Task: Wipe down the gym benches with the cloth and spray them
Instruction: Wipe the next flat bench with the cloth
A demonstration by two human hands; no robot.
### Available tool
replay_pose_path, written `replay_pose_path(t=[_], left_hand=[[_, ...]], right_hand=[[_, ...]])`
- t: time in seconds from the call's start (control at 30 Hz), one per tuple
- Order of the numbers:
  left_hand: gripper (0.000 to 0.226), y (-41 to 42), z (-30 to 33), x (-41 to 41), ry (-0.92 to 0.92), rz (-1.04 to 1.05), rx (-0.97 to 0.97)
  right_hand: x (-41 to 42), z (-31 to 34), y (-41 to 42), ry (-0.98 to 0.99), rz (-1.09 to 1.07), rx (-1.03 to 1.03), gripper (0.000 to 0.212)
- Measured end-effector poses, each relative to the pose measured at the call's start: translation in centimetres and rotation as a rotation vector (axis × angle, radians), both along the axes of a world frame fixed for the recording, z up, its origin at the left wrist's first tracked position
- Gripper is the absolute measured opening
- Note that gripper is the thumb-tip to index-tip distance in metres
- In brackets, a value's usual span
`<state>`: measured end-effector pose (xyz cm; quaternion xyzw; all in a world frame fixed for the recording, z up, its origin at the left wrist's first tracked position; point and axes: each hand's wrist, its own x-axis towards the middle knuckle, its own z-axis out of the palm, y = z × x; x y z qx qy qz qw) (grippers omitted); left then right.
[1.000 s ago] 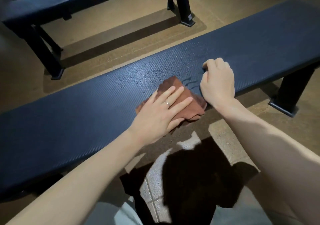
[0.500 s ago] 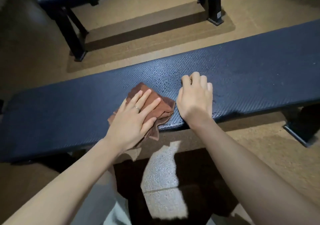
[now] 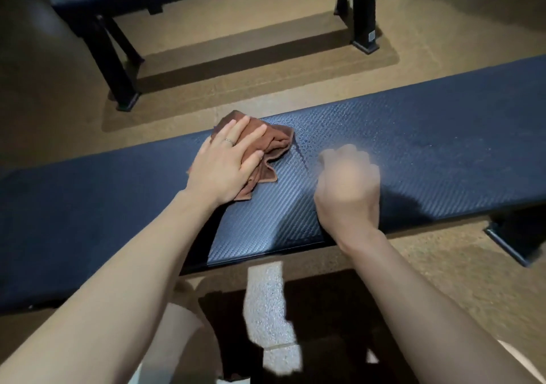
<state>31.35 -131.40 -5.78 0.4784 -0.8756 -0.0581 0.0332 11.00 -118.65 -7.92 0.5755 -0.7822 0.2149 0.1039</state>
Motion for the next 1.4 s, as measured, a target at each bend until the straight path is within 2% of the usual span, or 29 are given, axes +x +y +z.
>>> replay_pose_path(t=[0.13,0.3,0.43,0.53,0.63,0.87,1.03,1.2,1.33,1.4], left_hand=[[0.054,-4.5,0.1,0.2,-0.01,0.051,-0.031],[0.05,-7.7,0.7,1.7,-0.019,0.055,0.057],[0.05,-7.7,1.0,7.9,0.005,0.079,0.066],[0.045,-7.1,1.0,10.6,-0.003,0.141,-0.001],[0.045,-6.3,1.0,7.6,-0.023,0.148,-0.059],[0.045,-5.6,0.1,-5.8,-0.031,-0.019,-0.035],[0.052,-4.4,-0.6,-2.6,-0.001,-0.128,-0.053],[0.059,1.4,0.4,3.8,-0.002,-0.226,-0.013],[0.063,3.8,0.8,0.2,-0.063,-0.215,0.015],[0.06,4.5,0.5,-4.3,-0.06,-0.273,-0.013]], right_hand=[[-0.1,0.0,0.2,-0.042,-0.016,-0.025,0.016],[0.0,-0.2,0.2,-0.046,-0.024,-0.031,0.025],[0.0,0.0,0.1,-0.077,-0.068,0.007,0.026],[0.3,0.2,-0.2,-0.082,-0.09,0.05,0.024],[0.7,0.3,-0.4,-0.059,-0.104,0.077,0.023],[1.2,0.7,-0.6,0.003,-0.123,0.12,0.032],[0.9,0.7,-0.2,-0.004,-0.106,0.089,0.021],[-1.0,1.3,0.9,-0.017,-0.094,0.071,0.019],[-7.4,1.4,3.2,0.031,-0.3,0.078,0.02],[-10.5,0.6,4.6,-0.033,-0.388,0.058,0.023]])
